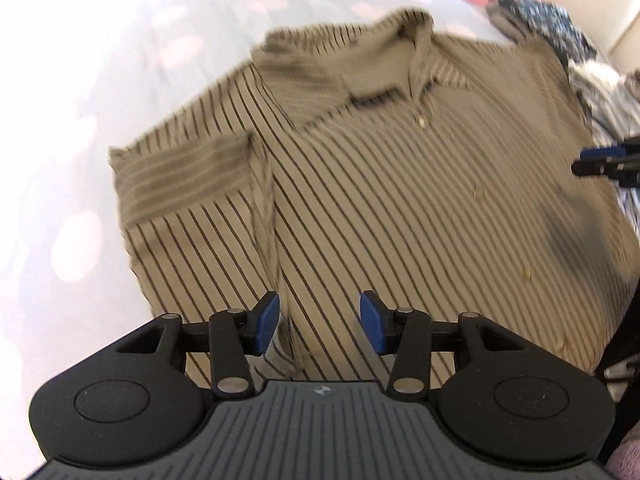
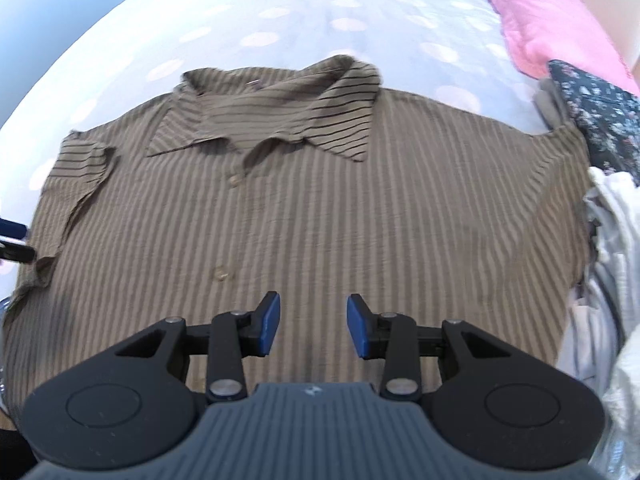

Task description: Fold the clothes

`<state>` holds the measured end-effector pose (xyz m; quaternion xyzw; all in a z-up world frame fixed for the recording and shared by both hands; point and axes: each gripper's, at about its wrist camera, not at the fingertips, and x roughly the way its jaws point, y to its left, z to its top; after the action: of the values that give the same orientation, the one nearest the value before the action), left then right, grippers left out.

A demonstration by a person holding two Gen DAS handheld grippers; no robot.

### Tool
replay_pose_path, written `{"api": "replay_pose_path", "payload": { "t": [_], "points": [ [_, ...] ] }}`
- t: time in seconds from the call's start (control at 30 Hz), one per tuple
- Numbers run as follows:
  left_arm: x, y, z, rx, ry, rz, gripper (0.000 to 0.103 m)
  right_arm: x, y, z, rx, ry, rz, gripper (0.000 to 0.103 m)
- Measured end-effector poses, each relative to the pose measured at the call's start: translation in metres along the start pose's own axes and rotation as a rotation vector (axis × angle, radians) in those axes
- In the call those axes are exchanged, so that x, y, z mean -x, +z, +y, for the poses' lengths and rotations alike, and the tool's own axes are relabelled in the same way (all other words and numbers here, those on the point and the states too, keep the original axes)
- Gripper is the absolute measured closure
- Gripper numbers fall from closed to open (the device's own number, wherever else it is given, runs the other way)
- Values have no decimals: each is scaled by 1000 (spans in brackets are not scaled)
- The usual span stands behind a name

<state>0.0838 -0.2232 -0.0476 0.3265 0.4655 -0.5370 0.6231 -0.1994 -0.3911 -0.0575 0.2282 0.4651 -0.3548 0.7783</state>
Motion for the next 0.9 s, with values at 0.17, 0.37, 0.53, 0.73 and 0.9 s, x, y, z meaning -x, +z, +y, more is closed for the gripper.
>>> {"api": "replay_pose_path", "payload": {
  "t": [0.17, 0.37, 0.53, 0.73, 0.9],
  "points": [
    [18, 15, 10, 48, 24, -76, 61, 0, 5, -28, -6, -72, 5, 63],
    [28, 28, 21, 109, 78, -120, 61, 2, 21, -85, -63, -152, -9, 63],
    [26, 33, 30, 159, 143, -129, 61, 0, 33, -132, -110, -209, -29, 63],
    [15, 40, 41, 201, 182, -112, 61, -5, 44, -180, -144, -254, -57, 63],
    [0, 46, 40, 186, 196, -82, 61, -5, 56, -209, -185, -227, -88, 64]
  ]
}}
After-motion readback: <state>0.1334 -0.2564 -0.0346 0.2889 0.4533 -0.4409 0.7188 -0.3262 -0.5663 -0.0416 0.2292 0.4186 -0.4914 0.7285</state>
